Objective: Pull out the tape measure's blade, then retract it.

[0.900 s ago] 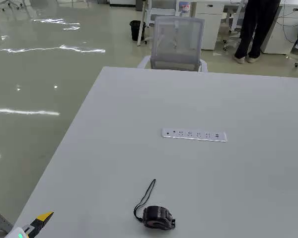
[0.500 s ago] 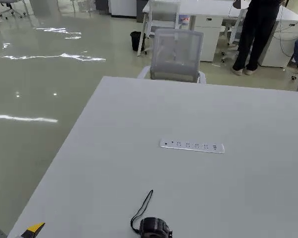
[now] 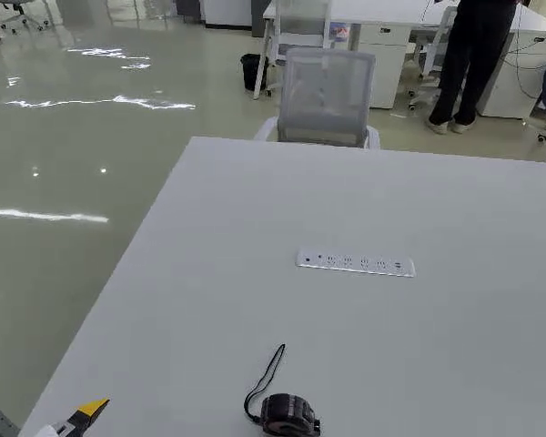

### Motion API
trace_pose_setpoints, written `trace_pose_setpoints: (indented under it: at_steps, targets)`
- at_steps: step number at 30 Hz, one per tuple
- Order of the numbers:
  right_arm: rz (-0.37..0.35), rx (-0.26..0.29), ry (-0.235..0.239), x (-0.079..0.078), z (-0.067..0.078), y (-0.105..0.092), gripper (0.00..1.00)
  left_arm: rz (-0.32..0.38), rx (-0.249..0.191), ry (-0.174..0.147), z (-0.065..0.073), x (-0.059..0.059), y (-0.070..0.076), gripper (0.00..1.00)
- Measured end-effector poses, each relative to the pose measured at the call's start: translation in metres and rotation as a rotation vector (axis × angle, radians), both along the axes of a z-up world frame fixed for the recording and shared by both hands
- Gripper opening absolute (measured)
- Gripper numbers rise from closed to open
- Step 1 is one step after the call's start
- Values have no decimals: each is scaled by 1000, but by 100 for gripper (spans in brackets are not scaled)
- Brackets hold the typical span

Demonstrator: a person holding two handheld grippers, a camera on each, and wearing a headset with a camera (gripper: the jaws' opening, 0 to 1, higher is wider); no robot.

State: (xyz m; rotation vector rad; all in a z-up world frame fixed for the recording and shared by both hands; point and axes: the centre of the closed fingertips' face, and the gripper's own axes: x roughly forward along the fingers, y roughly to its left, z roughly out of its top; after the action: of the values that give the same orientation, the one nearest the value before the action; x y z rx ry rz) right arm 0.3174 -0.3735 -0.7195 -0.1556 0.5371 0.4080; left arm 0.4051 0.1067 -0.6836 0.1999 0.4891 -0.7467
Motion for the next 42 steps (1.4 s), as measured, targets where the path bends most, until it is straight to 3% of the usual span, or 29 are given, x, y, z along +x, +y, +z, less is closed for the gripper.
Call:
trace_pose_setpoints:
  at_steps: [9, 16, 31, 42]
  targets:
    - [57, 1, -14, 20, 9, 20, 92, -108, 35, -14, 4, 25, -43, 95]
    - [101, -2, -10, 28, 8, 34, 91, -159, 28, -19, 6, 33, -68, 95]
    - [175, -2, -9, 46, 7, 58, 89, -244, 58, -24, 6, 48, -97, 95]
    - [217, -8, 5, 55, 1, 68, 88, -273, 72, -18, 4, 52, -109, 95]
